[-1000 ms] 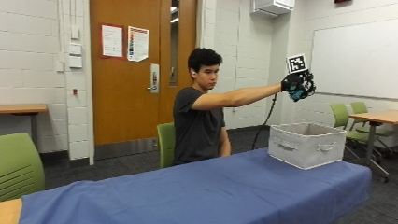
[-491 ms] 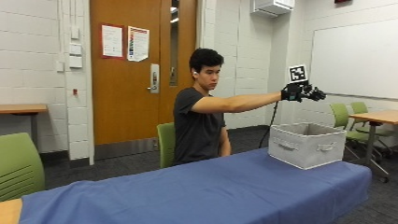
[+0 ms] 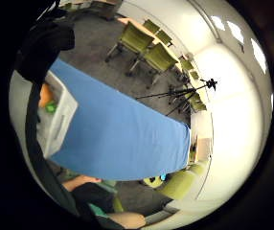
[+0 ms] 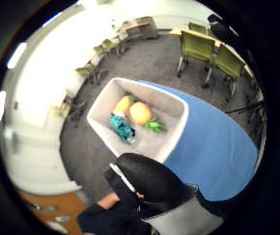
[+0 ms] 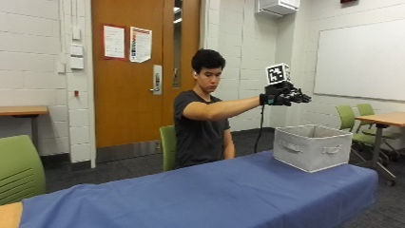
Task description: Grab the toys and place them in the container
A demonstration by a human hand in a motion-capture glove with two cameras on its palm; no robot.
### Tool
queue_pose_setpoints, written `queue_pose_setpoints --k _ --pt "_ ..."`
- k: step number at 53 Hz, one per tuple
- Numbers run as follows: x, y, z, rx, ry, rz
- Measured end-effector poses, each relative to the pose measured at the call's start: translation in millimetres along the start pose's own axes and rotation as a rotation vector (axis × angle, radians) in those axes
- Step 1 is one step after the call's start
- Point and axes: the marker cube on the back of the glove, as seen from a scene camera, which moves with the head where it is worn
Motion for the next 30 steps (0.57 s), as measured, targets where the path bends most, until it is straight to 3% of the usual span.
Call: queue_pose_setpoints --k 7,30 --pt "62 32 11 -0.021 0.18 0.306" --pt "122 98 26 -0.023 0.143 0.415"
